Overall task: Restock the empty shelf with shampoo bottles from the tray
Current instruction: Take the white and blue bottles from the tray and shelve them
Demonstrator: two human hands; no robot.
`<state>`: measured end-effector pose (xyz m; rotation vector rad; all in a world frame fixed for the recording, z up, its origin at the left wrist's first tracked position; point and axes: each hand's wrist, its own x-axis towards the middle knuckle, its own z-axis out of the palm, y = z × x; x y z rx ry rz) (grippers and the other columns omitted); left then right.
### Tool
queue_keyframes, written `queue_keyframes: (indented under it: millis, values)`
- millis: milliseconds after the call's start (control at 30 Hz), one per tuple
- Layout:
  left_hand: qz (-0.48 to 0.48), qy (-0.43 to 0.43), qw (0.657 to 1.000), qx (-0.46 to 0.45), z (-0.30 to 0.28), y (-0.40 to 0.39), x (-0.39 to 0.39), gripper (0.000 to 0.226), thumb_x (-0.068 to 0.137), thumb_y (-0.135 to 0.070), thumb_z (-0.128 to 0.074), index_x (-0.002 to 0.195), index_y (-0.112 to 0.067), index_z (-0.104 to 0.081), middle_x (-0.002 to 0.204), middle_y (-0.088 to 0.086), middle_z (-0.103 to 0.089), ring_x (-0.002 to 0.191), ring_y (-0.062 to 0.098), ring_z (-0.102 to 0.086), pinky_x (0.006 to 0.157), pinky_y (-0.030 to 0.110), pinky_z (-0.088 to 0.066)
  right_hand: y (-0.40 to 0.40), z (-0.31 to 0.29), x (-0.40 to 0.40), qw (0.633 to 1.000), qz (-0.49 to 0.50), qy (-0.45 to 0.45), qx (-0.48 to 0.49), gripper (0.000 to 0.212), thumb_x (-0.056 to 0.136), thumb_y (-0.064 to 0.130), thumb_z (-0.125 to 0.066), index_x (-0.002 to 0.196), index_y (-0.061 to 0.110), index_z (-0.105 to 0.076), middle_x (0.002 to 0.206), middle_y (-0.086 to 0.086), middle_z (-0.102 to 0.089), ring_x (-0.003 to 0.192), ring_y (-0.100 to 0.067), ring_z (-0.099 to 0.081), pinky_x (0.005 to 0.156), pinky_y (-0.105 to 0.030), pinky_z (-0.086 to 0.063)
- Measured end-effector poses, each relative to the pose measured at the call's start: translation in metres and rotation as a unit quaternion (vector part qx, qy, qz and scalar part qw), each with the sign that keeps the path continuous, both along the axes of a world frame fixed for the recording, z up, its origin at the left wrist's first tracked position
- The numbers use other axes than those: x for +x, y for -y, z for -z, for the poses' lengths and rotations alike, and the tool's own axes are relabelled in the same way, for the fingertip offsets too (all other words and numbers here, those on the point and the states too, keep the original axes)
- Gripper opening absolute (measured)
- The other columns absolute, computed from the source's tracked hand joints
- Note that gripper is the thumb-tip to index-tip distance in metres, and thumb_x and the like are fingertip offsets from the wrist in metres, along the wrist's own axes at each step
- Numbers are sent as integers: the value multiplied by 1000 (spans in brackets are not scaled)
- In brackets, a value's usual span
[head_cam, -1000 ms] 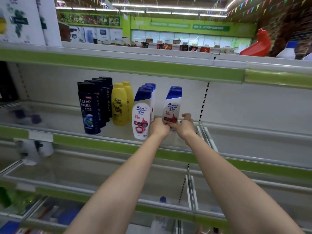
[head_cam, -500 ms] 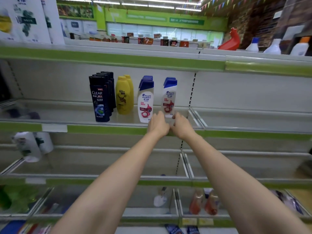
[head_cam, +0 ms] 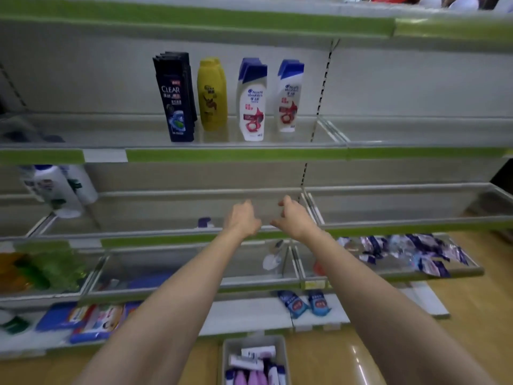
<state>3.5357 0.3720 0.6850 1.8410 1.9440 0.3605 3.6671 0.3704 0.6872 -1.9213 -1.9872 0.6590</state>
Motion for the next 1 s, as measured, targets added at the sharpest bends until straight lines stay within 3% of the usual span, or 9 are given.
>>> queue_keyframes:
  millis: [267, 433, 600, 767, 1000]
  values:
    - [3, -39, 993, -115, 108, 33, 2, 35, 87, -15, -52, 120, -4, -55, 126, 20, -57, 117, 36, -55, 95, 39, -47, 32, 115, 3, 991, -20, -12, -129, 57, 90, 29, -61, 135, 5, -35, 137, -18, -44, 121, -34, -49, 95, -37, -42]
    - [1, -33, 979, -202, 195, 69, 7, 39, 91, -18, -47, 127, -4, -48, 133, 18, -50, 122, 33, -50, 97, 37, -43, 63, 199, 12, 979, -20, -17, -204, 56, 90, 30, -61, 134, 6, -36, 138, -15, -41, 121, -30, -49, 98, -43, -43]
    - [-5, -9, 963, -268, 277, 104, 9, 36, 88, -15, -51, 122, -2, -53, 127, 18, -54, 117, 33, -53, 92, 36, -45, 95, 282, 21, 960, -22, -19, -278, 56, 89, 26, -62, 133, 3, -36, 134, -18, -43, 117, -33, -50, 91, -33, -42]
    - [-26, 0, 947, -319, 363, 140, 4, 35, 88, -12, -49, 121, -1, -51, 126, 20, -54, 116, 34, -53, 91, 36, -46, 126, 367, 27, 941, -23, -25, -336, 64, 88, 25, -63, 140, 4, -32, 137, -19, -43, 123, -32, -47, 97, -33, -41]
    - [-45, 23, 920, -389, 505, 162, 2, 36, 91, -15, -47, 125, -2, -47, 130, 18, -51, 120, 31, -49, 91, 29, -41, 151, 506, 27, 922, 5, -47, -384, 60, 88, 25, -62, 137, 2, -36, 136, -18, -45, 124, -29, -47, 97, -32, -39]
